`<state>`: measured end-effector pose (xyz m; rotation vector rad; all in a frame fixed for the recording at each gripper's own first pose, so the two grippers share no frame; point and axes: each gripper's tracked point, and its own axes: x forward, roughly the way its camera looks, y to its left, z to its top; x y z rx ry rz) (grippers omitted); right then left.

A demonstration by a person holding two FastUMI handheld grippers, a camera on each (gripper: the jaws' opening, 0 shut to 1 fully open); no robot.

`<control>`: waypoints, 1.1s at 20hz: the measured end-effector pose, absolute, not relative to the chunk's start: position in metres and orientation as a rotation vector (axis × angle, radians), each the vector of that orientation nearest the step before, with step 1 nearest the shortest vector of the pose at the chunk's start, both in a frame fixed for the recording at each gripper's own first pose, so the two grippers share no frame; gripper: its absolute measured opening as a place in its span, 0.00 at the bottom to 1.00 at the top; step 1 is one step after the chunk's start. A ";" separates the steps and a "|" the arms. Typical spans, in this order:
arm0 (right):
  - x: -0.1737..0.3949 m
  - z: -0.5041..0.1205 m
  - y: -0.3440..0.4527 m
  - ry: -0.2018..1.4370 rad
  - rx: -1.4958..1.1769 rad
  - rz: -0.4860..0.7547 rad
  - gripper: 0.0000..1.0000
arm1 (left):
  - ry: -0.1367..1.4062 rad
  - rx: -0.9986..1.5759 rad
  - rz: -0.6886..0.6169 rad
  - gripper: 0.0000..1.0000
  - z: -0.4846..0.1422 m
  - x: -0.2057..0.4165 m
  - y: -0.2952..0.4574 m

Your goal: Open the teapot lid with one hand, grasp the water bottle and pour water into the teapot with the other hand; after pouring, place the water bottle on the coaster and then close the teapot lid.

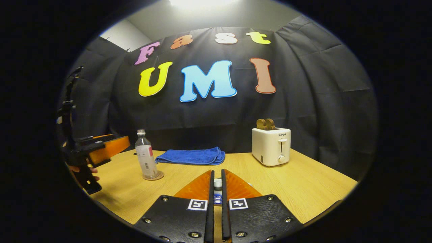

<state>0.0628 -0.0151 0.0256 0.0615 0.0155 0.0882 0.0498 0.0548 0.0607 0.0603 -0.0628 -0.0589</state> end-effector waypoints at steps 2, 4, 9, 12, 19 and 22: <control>0.082 0.022 -0.016 0.026 0.088 0.077 0.09 | -0.044 0.031 -0.065 1.00 0.052 0.027 0.051; 0.098 0.016 -0.018 0.032 0.055 0.052 0.09 | -0.043 0.002 -0.062 1.00 0.050 0.017 0.054; 0.124 0.002 -0.023 0.047 0.048 0.018 0.09 | -0.009 -0.032 -0.053 1.00 0.034 0.017 0.061; 0.133 -0.009 -0.017 0.066 0.023 0.034 0.09 | -0.010 -0.045 -0.057 1.00 0.032 0.020 0.063; 0.136 -0.016 -0.017 0.094 0.009 0.019 0.09 | -0.006 -0.030 -0.067 1.00 0.031 0.020 0.057; 0.134 -0.017 -0.015 0.105 0.009 0.024 0.12 | -0.026 -0.009 -0.060 1.00 0.038 0.016 0.058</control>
